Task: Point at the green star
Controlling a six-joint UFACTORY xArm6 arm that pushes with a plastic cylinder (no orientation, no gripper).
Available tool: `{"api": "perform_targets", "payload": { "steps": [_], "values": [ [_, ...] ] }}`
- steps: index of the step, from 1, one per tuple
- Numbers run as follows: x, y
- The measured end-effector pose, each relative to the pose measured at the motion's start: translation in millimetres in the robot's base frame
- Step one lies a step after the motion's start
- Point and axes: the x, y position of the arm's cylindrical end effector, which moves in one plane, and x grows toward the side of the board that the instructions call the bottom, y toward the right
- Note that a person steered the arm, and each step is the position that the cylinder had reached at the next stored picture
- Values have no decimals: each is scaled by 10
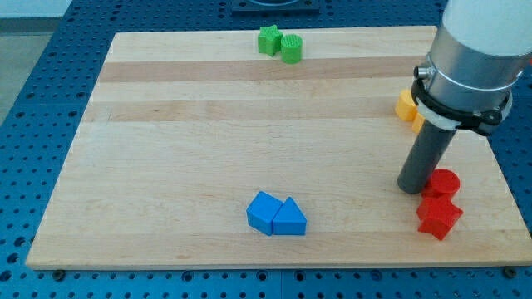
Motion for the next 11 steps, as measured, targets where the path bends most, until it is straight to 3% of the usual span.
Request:
{"api": "perform_targets", "payload": {
  "steps": [1, 4, 6, 8, 11],
  "values": [
    [0, 0],
    [-556, 129],
    [-651, 753],
    [-1136, 1145],
    [-930, 54]
  ]
}}
